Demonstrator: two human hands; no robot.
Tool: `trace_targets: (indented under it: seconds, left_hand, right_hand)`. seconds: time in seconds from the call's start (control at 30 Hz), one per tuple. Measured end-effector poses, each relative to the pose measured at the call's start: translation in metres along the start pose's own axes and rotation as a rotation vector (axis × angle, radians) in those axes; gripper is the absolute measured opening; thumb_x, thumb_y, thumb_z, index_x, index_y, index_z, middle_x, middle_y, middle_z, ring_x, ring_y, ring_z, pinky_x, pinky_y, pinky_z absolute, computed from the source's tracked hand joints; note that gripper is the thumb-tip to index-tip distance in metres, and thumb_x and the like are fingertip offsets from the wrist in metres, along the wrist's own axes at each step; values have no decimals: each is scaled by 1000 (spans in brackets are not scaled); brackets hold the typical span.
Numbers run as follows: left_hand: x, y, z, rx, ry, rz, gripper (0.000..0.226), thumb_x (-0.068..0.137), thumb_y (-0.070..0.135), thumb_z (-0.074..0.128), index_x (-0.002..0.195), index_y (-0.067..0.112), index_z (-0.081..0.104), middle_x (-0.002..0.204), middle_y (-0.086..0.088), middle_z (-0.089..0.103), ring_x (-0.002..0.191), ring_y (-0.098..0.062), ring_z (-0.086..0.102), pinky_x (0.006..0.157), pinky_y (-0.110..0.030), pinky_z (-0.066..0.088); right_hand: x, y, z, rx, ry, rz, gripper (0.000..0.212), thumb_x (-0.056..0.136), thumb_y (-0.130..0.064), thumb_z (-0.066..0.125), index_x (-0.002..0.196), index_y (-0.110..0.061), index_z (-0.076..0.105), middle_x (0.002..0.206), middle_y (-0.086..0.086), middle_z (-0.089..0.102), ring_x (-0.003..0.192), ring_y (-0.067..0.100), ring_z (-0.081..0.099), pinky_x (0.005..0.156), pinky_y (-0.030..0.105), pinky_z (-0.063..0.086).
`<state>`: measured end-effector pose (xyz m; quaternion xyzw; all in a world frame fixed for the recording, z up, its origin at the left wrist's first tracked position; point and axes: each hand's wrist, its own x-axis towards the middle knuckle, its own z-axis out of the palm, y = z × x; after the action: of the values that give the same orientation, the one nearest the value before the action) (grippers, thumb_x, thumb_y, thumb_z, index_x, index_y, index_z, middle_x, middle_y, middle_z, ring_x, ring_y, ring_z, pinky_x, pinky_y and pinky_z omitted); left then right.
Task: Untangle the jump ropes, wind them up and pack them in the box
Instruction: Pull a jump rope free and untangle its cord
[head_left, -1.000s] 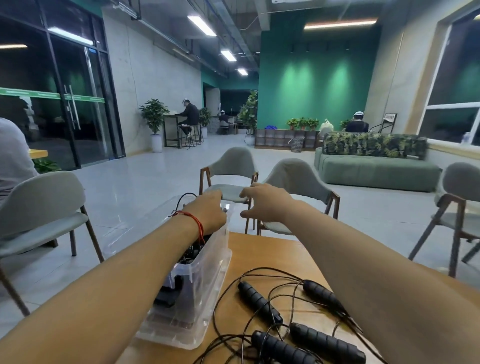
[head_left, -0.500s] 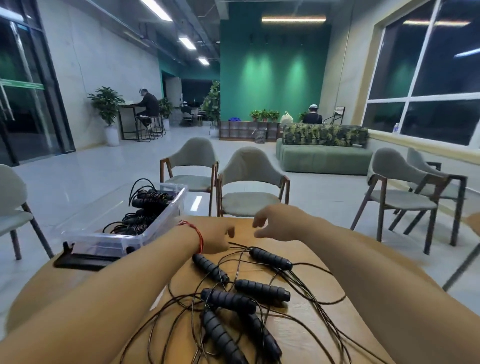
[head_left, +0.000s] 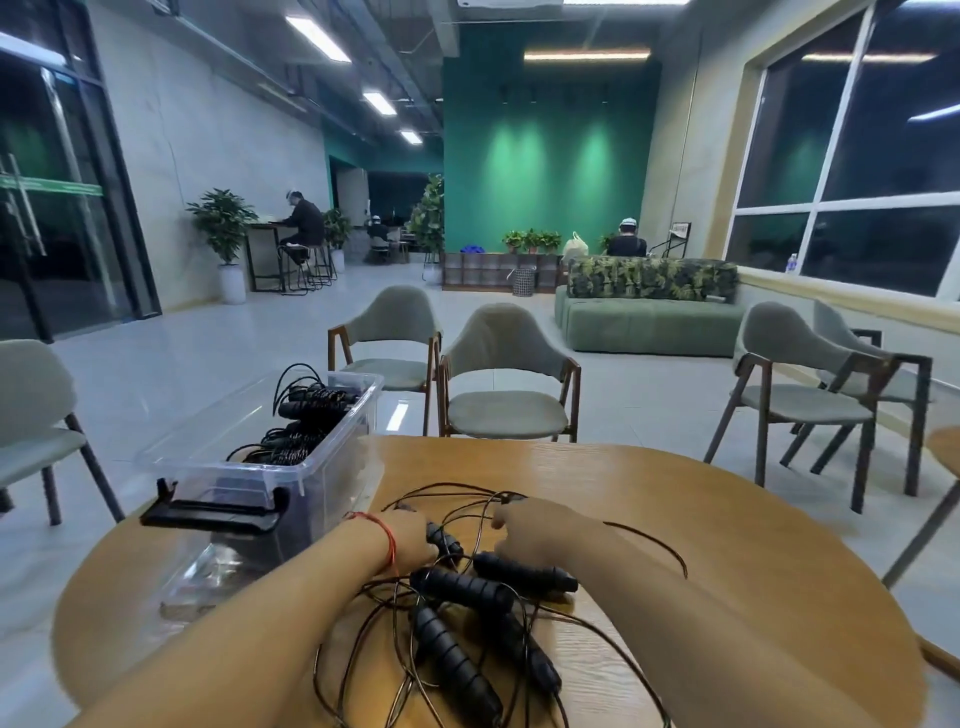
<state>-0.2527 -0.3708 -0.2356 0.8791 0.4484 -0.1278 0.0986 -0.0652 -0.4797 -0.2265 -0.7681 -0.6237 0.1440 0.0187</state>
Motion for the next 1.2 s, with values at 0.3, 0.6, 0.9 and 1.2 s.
trace_targets:
  seconds: [0.3, 0.6, 0.9, 1.2]
  left_hand:
    - [24, -8, -5, -427, 244, -35, 12, 104, 28, 58, 105, 19, 66, 100, -3, 68, 93, -20, 68, 87, -35, 61]
    - [21, -8, 7, -316, -85, -1, 26, 94, 44, 68, 99, 19, 72, 94, -1, 70, 81, -16, 63, 74, -29, 58]
    - [9, 28, -77, -984, 364, 175, 26, 112, 36, 43, 108, 18, 63, 83, -2, 57, 66, -15, 54, 63, -30, 54]
    - [-23, 59, -213, -1089, 692, 452, 35, 113, 35, 42, 108, 8, 63, 74, 1, 50, 60, -13, 45, 54, -28, 42]
  right_hand:
    - [11, 26, 5, -81, -100, 138, 52, 92, -37, 70, 142, -29, 62, 137, 1, 66, 119, 26, 63, 102, 40, 54]
    - [9, 17, 0, 16, -15, 101, 41, 97, -36, 69, 137, -26, 66, 127, 1, 68, 110, 21, 63, 90, 32, 51]
    - [1, 2, -31, 246, 330, 85, 34, 110, -39, 46, 137, -25, 62, 130, 2, 68, 108, 22, 61, 85, 36, 49]
    - [-16, 0, -94, 378, 758, 86, 15, 104, -37, 52, 106, -26, 61, 94, -3, 66, 81, 13, 60, 68, 33, 49]
